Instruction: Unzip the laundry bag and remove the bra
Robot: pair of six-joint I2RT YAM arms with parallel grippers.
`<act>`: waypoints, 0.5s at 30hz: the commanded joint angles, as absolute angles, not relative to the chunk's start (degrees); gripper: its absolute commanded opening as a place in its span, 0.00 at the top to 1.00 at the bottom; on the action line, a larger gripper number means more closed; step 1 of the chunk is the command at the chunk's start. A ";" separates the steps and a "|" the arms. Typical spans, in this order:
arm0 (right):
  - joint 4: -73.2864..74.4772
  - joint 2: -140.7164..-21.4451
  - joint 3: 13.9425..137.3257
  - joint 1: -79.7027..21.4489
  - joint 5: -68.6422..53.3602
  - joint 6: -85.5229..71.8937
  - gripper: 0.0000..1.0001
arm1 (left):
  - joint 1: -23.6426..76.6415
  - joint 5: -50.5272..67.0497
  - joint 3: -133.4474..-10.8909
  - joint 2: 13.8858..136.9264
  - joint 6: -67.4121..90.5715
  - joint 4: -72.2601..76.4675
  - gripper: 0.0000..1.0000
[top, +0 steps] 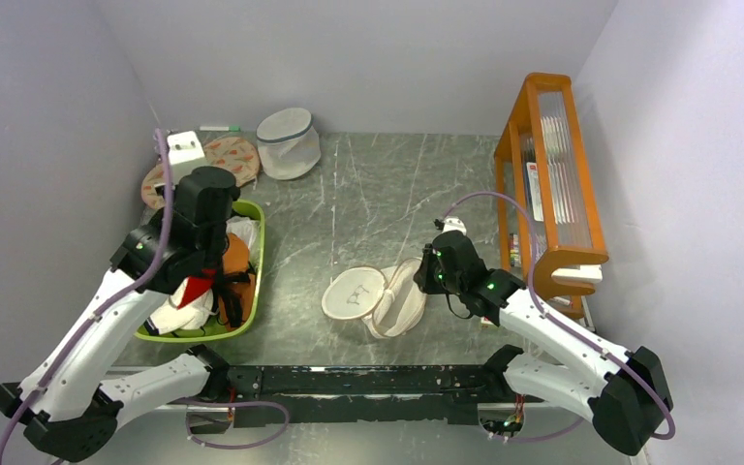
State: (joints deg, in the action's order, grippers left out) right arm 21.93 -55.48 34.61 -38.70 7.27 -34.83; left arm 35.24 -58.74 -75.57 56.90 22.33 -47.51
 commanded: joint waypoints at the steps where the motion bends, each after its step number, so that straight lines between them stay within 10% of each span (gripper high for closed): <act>1: 20.95 -55.35 34.43 -38.76 6.62 -33.79 0.91 | 34.68 -73.09 -70.34 59.29 21.12 -50.23 0.93; 8: 21.77 -52.58 32.99 -38.76 6.78 -35.71 0.90 | 27.60 -68.33 -57.28 72.05 10.48 -35.12 0.93; 15: 22.06 -52.61 32.95 -38.78 6.23 -36.10 0.90 | 12.25 -30.45 -53.84 80.15 9.99 -22.51 0.93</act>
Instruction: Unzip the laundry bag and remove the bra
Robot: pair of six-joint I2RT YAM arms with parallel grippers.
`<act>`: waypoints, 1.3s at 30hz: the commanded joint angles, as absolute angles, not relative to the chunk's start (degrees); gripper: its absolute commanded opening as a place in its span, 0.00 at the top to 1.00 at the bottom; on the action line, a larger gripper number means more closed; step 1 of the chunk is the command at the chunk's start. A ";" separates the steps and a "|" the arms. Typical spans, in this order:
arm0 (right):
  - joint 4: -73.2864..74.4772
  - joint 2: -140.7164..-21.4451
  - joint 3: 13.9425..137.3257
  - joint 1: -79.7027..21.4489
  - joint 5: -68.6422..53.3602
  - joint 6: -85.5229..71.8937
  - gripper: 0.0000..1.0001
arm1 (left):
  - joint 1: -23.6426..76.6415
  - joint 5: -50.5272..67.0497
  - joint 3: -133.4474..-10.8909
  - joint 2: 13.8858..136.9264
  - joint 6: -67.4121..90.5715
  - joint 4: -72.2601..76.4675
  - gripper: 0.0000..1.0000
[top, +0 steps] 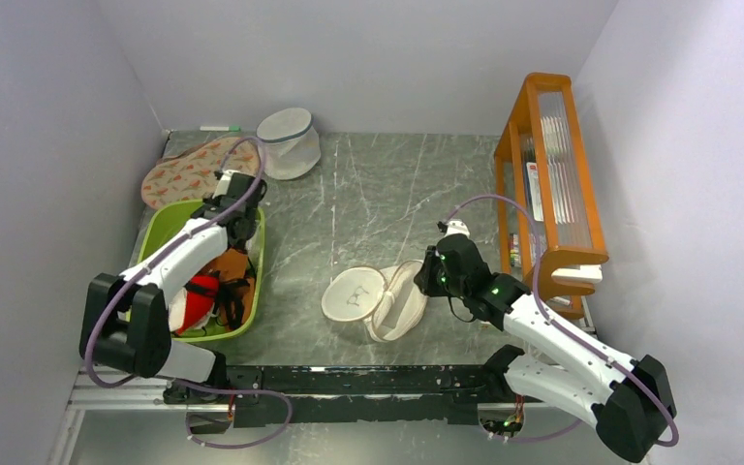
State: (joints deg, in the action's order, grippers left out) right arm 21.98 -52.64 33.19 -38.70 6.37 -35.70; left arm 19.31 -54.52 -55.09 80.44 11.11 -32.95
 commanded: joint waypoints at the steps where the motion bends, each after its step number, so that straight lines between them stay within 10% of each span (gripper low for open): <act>1: 22.10 -52.74 33.03 -38.77 6.32 -36.01 0.90 | 9.96 -24.14 -53.36 80.46 10.35 -21.15 0.93; 10: 21.20 -58.65 36.68 -38.76 5.51 -34.94 0.90 | 1.30 -8.94 -58.81 87.70 11.45 -27.61 0.92; 17: 20.67 -57.62 35.18 -38.76 4.57 -36.13 0.90 | -0.95 -6.90 -54.09 76.46 11.98 -22.94 0.25; 22: 21.68 -56.53 35.51 -38.76 5.61 -35.48 0.89 | -1.10 -7.81 -51.77 68.88 12.54 -20.80 0.01; 31: 21.68 -53.95 36.29 -38.76 6.25 -36.03 0.85 | -1.05 -4.51 -48.57 53.71 17.50 -20.35 0.00; 39: 22.71 -54.17 37.09 -38.77 5.69 -36.09 0.84 | -1.05 30.44 -46.09 45.63 34.28 -18.13 0.00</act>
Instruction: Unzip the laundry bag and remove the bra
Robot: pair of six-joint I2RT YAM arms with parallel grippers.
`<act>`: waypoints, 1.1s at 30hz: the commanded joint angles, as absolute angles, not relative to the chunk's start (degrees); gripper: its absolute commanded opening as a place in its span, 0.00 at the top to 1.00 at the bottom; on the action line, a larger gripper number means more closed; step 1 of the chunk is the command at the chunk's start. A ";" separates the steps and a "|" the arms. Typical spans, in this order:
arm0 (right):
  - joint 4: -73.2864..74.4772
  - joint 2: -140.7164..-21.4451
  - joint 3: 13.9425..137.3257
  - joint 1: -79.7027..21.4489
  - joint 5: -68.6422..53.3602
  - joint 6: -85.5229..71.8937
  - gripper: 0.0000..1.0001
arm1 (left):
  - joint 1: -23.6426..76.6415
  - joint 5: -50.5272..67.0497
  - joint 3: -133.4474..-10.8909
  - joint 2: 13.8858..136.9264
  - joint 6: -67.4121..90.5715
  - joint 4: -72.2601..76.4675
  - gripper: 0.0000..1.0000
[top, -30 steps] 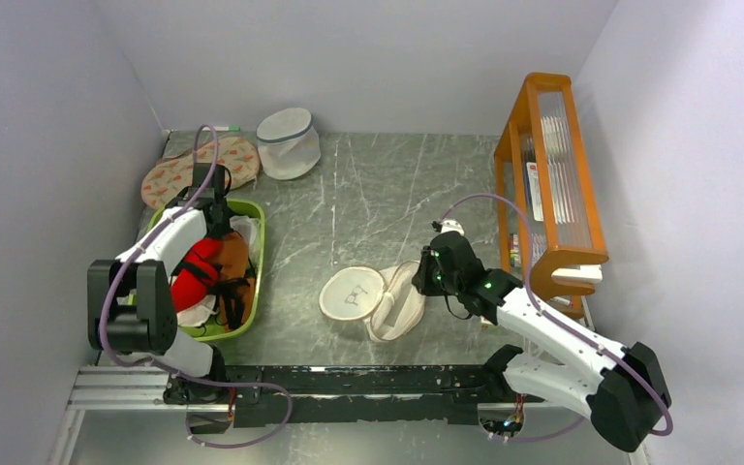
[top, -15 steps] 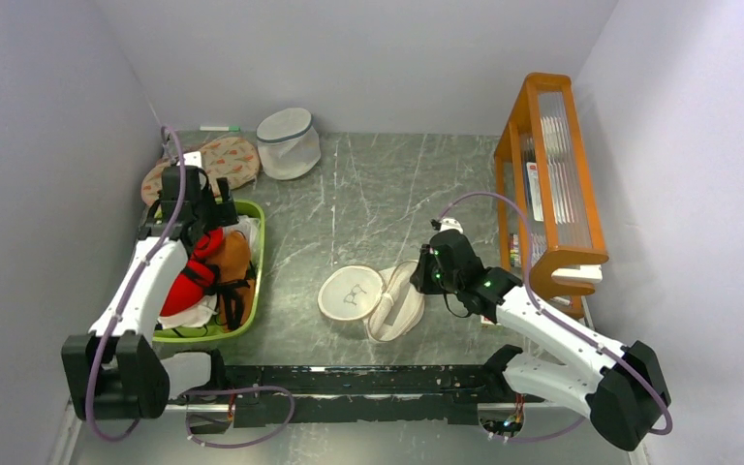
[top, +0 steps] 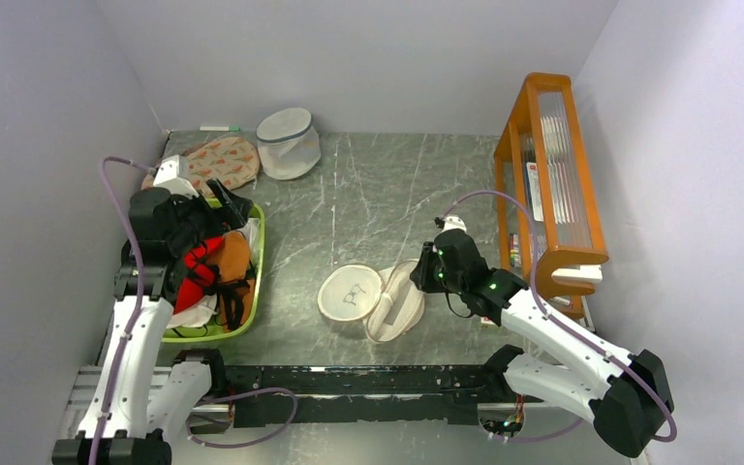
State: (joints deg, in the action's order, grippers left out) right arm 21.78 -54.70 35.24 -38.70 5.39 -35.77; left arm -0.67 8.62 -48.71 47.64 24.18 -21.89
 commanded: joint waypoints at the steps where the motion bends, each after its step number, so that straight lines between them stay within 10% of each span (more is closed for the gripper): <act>1: 22.87 -53.95 37.14 -38.84 5.84 -36.31 0.84 | -1.01 34.53 -44.27 45.29 37.09 -15.92 0.00; 7: 22.85 -52.20 36.71 -38.80 6.37 -37.80 0.83 | 2.53 47.32 -26.04 42.82 54.98 7.33 0.01; 19: 25.14 -51.88 36.76 -38.78 6.69 -38.73 0.82 | 36.70 13.27 -17.70 55.13 63.13 9.66 0.13; 28: 24.81 -50.48 36.33 -38.83 6.31 -38.99 0.82 | 42.21 -5.86 -15.30 48.92 74.33 -6.80 0.06; 33: 25.50 -50.43 35.73 -38.81 6.64 -38.84 0.82 | 42.25 -0.91 -9.54 51.94 78.57 9.18 0.08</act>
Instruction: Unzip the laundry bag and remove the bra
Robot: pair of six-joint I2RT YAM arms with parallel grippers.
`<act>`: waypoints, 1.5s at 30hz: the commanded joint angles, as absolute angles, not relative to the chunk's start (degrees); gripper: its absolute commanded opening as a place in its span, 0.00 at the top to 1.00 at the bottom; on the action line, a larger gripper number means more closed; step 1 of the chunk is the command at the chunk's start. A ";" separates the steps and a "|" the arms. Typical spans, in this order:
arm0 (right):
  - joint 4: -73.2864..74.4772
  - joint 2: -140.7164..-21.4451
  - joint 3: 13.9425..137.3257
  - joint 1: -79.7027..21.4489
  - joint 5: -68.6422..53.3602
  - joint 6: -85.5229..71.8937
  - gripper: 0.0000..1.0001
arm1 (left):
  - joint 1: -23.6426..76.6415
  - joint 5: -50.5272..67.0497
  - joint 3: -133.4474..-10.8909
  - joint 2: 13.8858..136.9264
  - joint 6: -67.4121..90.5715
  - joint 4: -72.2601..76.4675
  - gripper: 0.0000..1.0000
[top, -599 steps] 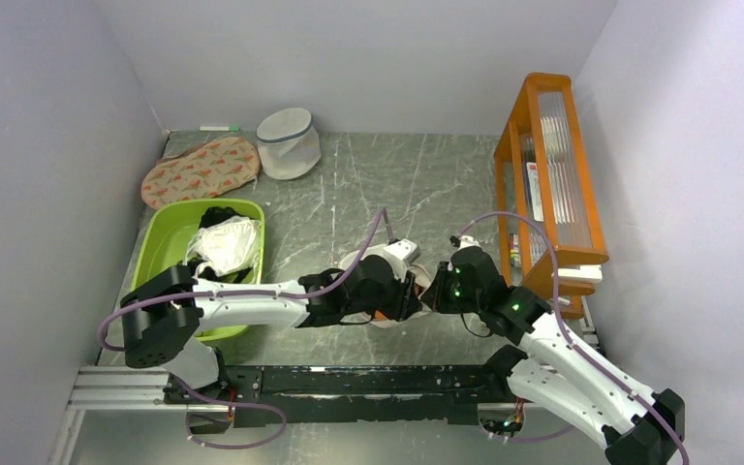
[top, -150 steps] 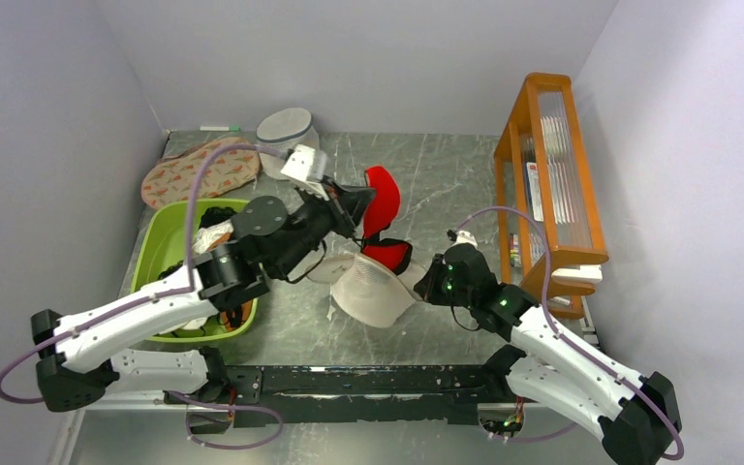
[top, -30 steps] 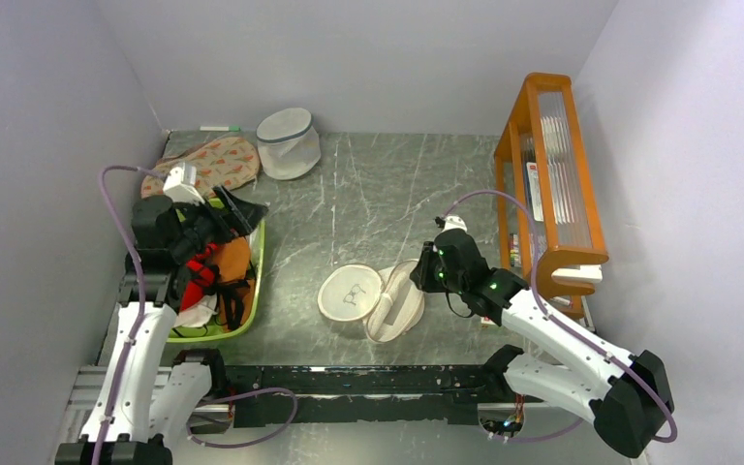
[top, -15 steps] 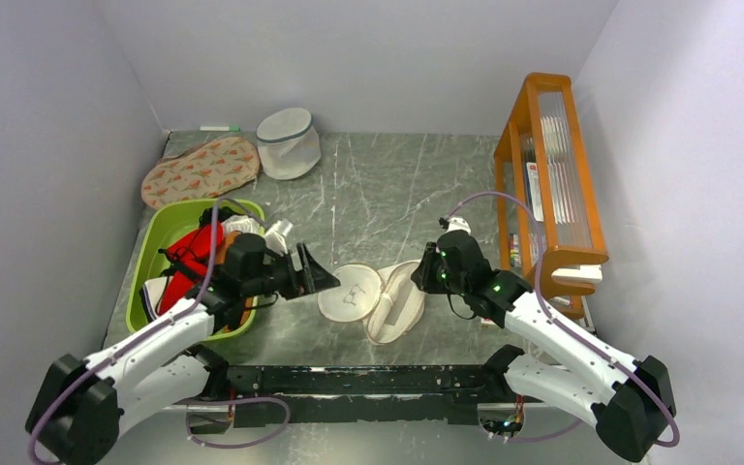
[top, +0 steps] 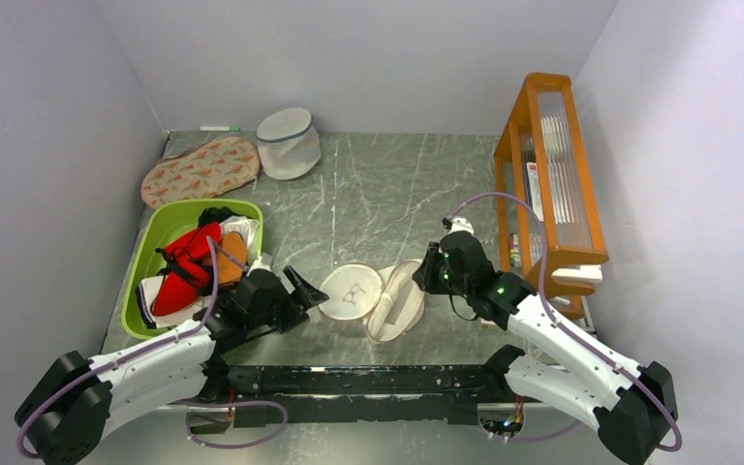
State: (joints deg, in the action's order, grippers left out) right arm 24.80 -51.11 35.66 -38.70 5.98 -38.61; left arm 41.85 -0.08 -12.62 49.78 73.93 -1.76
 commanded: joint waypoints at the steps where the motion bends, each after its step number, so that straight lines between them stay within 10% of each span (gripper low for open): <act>1: 25.68 -50.38 35.99 -38.84 6.71 -38.85 0.82 | 42.27 1.11 -8.23 53.78 79.27 13.67 0.13; 10: 23.84 -50.74 35.63 -38.85 5.16 -39.11 0.82 | 42.35 8.19 -9.92 73.40 79.42 34.00 0.47; 20: 25.70 -50.16 37.72 -38.85 4.80 -37.45 0.82 | 42.26 -2.03 -16.88 57.84 61.89 21.89 0.92; 28: 26.35 -51.41 41.03 -38.65 3.89 -36.83 0.90 | 42.38 -6.50 -26.89 45.13 31.90 13.70 0.93; 45: 25.60 -65.45 51.61 -30.51 -8.73 -29.96 0.92 | 62.77 -14.17 -40.42 58.85 -18.31 7.27 0.93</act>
